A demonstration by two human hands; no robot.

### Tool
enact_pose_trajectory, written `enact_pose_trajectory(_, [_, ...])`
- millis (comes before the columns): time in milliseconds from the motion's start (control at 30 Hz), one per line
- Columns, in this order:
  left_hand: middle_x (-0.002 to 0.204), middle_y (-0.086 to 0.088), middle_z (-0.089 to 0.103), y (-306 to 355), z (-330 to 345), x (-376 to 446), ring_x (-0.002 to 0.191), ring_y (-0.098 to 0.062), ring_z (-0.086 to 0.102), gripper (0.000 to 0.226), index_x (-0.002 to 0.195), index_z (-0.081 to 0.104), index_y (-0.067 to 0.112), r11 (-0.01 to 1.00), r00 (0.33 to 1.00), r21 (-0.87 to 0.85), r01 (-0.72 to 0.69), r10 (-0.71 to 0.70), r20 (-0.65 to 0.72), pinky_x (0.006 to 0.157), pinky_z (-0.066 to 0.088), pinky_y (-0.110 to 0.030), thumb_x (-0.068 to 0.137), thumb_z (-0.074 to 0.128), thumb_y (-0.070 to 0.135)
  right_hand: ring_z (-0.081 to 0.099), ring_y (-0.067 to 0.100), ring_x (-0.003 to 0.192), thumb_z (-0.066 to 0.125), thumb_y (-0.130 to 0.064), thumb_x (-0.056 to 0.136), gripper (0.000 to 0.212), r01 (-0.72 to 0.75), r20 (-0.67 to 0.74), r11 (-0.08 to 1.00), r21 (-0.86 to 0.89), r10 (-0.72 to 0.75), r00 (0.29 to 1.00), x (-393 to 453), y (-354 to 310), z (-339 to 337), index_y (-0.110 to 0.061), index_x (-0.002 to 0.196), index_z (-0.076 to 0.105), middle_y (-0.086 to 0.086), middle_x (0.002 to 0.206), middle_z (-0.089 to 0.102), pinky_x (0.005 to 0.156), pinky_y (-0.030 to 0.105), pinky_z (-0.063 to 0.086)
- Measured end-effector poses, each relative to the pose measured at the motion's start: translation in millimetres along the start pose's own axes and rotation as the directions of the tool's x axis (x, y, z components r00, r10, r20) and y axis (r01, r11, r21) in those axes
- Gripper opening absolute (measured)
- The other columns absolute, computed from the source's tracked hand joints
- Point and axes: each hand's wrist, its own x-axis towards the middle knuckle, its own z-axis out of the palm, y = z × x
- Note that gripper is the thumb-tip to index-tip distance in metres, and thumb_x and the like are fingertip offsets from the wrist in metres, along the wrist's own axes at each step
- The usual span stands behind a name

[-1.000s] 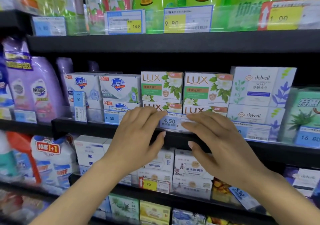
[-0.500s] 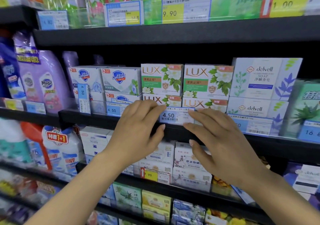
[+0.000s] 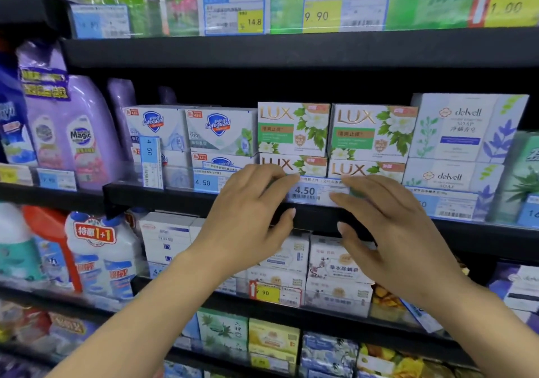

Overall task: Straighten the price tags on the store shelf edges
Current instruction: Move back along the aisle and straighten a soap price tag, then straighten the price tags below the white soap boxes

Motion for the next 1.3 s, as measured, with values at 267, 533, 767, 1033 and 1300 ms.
enact_pose_trajectory(267, [0.118, -0.009, 0.058, -65.2, -34.9, -29.9, 0.109, -0.026, 0.052, 0.042, 0.123, 0.060, 0.007, 0.992, 0.992, -0.080, -0.099, 0.092, -0.083, 0.095, 0.041, -0.039, 0.085, 0.060, 0.026, 0.049, 0.031, 0.118, 0.050, -0.030, 0.089, 0.038, -0.060, -0.079, 0.998, -0.005, 0.059, 0.995, 42.1, -60.4, 6.7, -0.008, 0.118, 0.063, 0.008, 0.124, 0.058, 0.098, 0.046, 0.041])
enact_pose_trajectory(533, [0.117, -0.008, 0.057, -159.8, -57.0, -72.7, 0.107, -0.027, 0.051, 0.045, 0.122, 0.059, 0.009, 0.999, 0.995, -0.027, 0.027, -0.030, -0.099, 0.090, 0.040, -0.040, 0.086, 0.050, 0.033, 0.052, 0.030, 0.115, 0.051, -0.028, 0.089, 0.034, -0.043, -0.094, 0.999, -0.011, 0.042, 0.995, 89.6, -135.3, 54.6, -0.011, 0.116, 0.063, 0.006, 0.122, 0.060, 0.097, 0.042, 0.041])
enact_pose_trajectory(767, [0.103, -0.005, 0.057, -209.8, -60.0, -90.7, 0.093, -0.027, 0.051, 0.041, 0.113, 0.062, 0.011, 0.996, 0.992, 0.011, 0.092, -0.090, -0.089, 0.082, 0.035, -0.035, 0.083, 0.047, 0.034, 0.054, 0.026, 0.107, 0.047, -0.031, 0.087, 0.039, -0.088, -0.069, 0.995, -0.047, 0.084, 0.994, 115.5, -167.4, 78.0, -0.011, 0.114, 0.064, 0.005, 0.114, 0.063, 0.094, 0.032, 0.035])
enact_pose_trajectory(1033, [0.097, -0.005, 0.058, -226.2, -57.4, -90.5, 0.086, -0.026, 0.049, 0.028, 0.103, 0.065, 0.011, 0.999, 0.982, 0.016, 0.049, -0.046, -0.184, 0.075, 0.037, -0.037, 0.084, 0.051, 0.026, 0.054, 0.027, 0.091, 0.052, -0.025, 0.084, 0.030, -0.131, -0.134, 0.989, -0.073, 0.120, 0.984, 142.9, -181.6, 91.3, -0.011, 0.107, 0.065, 0.004, 0.096, 0.065, 0.083, 0.035, 0.039])
enact_pose_trajectory(1300, [0.091, -0.004, 0.057, -229.3, -54.6, -84.2, 0.082, -0.026, 0.050, 0.023, 0.095, 0.065, 0.012, 0.998, 0.980, -0.001, 0.067, -0.066, -0.187, 0.072, 0.038, -0.037, 0.076, 0.072, 0.023, 0.055, 0.031, 0.078, 0.048, -0.047, 0.081, 0.041, -0.303, -0.266, 0.945, -0.120, 0.264, 0.927, 170.5, -195.3, 108.6, -0.010, 0.084, 0.067, 0.006, 0.077, 0.060, 0.067, 0.038, 0.046])
